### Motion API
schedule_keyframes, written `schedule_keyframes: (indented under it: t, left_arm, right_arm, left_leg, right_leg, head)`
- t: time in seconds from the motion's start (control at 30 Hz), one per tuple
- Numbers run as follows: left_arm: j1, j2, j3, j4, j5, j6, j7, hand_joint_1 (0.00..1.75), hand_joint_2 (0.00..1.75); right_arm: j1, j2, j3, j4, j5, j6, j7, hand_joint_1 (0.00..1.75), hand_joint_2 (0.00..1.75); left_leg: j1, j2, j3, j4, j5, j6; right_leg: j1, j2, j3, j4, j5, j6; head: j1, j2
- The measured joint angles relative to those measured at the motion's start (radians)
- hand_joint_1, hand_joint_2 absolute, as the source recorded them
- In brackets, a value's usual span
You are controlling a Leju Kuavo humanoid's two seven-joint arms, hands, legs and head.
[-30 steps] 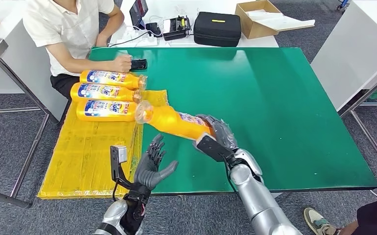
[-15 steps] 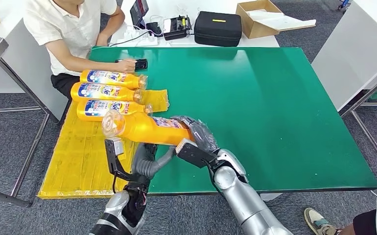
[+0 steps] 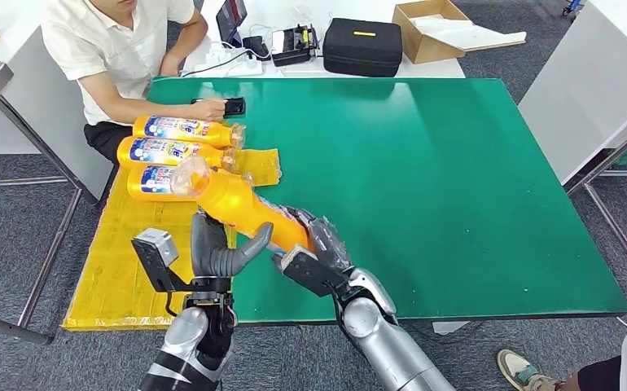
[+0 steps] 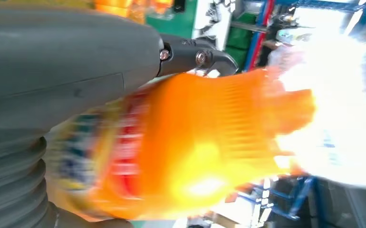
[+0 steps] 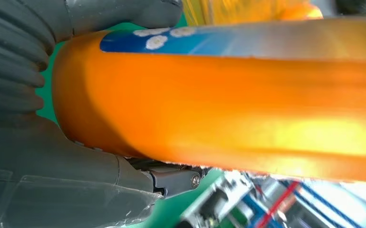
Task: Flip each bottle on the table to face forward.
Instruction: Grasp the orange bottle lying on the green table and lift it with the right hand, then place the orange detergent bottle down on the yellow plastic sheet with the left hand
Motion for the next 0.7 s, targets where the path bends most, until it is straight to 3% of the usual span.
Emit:
schedule_keyframes:
  t: [0.33,0.5,0.7]
  left_arm:
    - [0.006,0.001,-0.002,-0.032,0.088,-0.041,0.057,0.0,1.75]
    - [0.004,0.001,-0.008,-0.02,0.2,-0.168,0.12,0.0,1.75]
    - [-0.002,0.001,-0.02,0.02,0.248,-0.24,0.151,0.0,1.75]
  right_arm:
    - [0.045,0.0,0.0,-0.003,0.018,-0.009,0.008,1.75,1.75]
    - [0.034,0.0,-0.001,0.009,0.012,-0.008,-0.004,1.75,1.75]
    - [0.024,-0.007,-0.006,0.031,0.018,-0.023,-0.026,1.75,1.75]
  left_leg:
    - [0.0,0.0,-0.001,0.0,0.0,0.0]
    - [0.0,0.0,-0.001,0.0,0.0,0.0]
    - [0.0,-0.001,-0.001,0.0,0.0,0.0]
  right_leg:
    - [0.0,0.0,-0.001,0.0,0.0,0.0]
    - [0.0,0.0,-0.001,0.0,0.0,0.0]
    - [0.0,0.0,-0.001,0.0,0.0,0.0]
  head:
    - [0.0,0.0]
    - [0.0,0.0]
    - [0.0,0.0]
